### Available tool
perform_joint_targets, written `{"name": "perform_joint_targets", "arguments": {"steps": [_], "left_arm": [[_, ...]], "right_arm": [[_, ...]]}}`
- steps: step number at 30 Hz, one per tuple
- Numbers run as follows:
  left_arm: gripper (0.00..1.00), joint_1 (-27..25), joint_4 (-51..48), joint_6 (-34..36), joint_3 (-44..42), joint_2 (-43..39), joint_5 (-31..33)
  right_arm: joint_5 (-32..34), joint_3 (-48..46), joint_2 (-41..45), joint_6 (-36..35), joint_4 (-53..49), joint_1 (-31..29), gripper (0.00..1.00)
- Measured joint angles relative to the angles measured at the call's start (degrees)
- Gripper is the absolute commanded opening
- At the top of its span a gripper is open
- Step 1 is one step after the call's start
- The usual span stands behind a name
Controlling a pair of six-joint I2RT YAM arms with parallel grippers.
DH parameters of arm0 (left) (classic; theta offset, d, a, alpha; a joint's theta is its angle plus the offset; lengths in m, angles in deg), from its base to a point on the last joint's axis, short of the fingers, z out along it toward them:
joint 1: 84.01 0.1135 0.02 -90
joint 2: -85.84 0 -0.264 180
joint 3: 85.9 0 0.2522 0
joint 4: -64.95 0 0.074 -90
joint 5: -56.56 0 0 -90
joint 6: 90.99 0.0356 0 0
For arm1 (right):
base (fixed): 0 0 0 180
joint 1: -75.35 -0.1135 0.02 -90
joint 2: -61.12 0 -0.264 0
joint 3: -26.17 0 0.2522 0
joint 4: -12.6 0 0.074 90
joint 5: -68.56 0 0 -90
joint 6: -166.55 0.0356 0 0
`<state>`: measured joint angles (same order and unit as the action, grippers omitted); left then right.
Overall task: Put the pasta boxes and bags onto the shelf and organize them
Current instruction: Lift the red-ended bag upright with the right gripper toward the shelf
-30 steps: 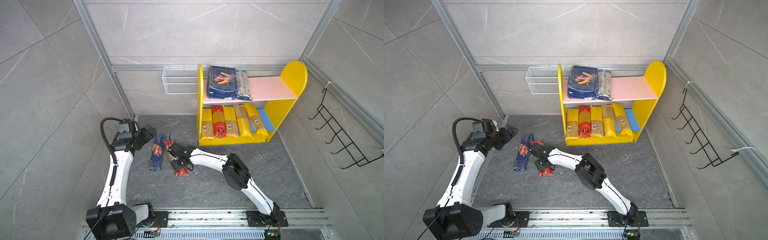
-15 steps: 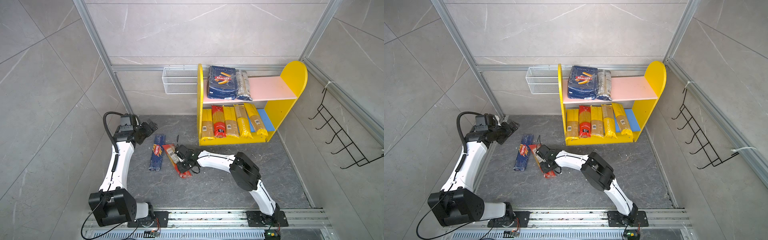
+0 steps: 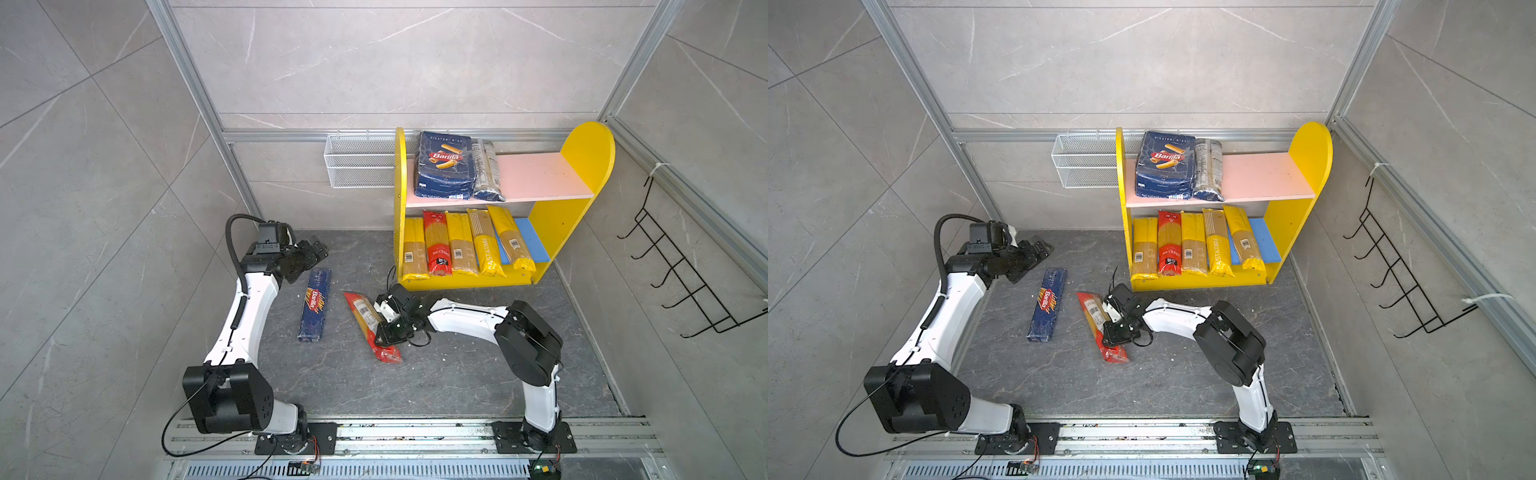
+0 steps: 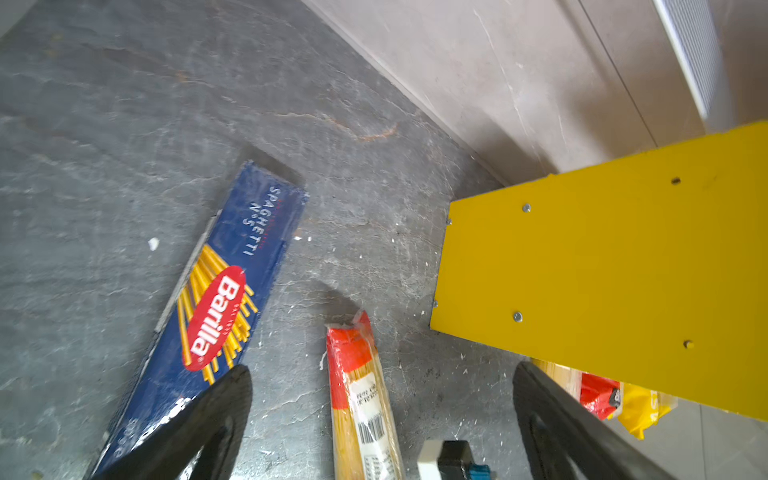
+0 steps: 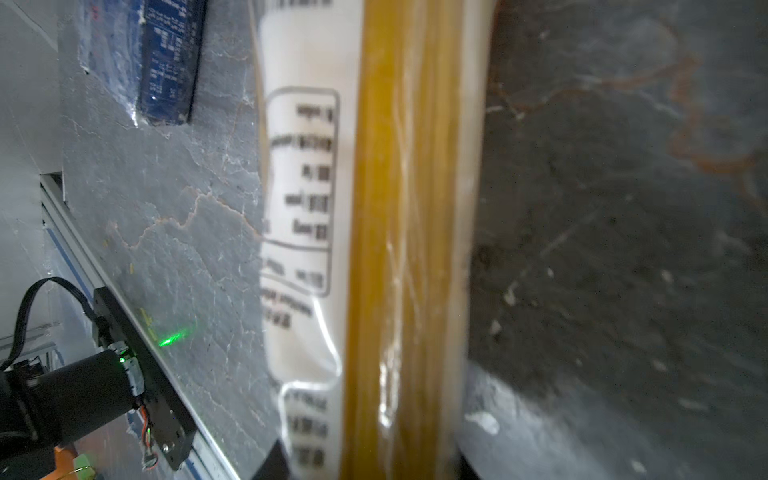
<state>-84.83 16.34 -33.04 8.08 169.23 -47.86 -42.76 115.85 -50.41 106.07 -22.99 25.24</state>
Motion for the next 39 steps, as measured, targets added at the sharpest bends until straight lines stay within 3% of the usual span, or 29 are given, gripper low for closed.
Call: {"name": "perform_joint_targets", "arguments": {"steps": [12, 23, 31, 39], "left_arm": [[1.00, -4.1, 1.4, 5.6, 7.2, 1.7, 4.0], [1.00, -7.2, 1.2, 5.7, -2.9, -1.7, 5.8], [1.00, -19.8, -1.1, 5.7, -6.0, -12.0, 7.5], [1.00, -31.3, -5.4, 5.7, 0.9, -14.2, 9.4]], "right_arm": [[-0.2, -5.0, 14.6, 0.8, -5.5, 0.0, 0.21], [0.6, -7.1, 31.9, 0.7, -13.8, 3.2, 0.21], [8.1, -3.8, 47.4, -0.8, -28.4, 5.9, 0.22], [15.6, 7.1, 52.0, -1.9, -40.2, 6.1, 0.22]]}}
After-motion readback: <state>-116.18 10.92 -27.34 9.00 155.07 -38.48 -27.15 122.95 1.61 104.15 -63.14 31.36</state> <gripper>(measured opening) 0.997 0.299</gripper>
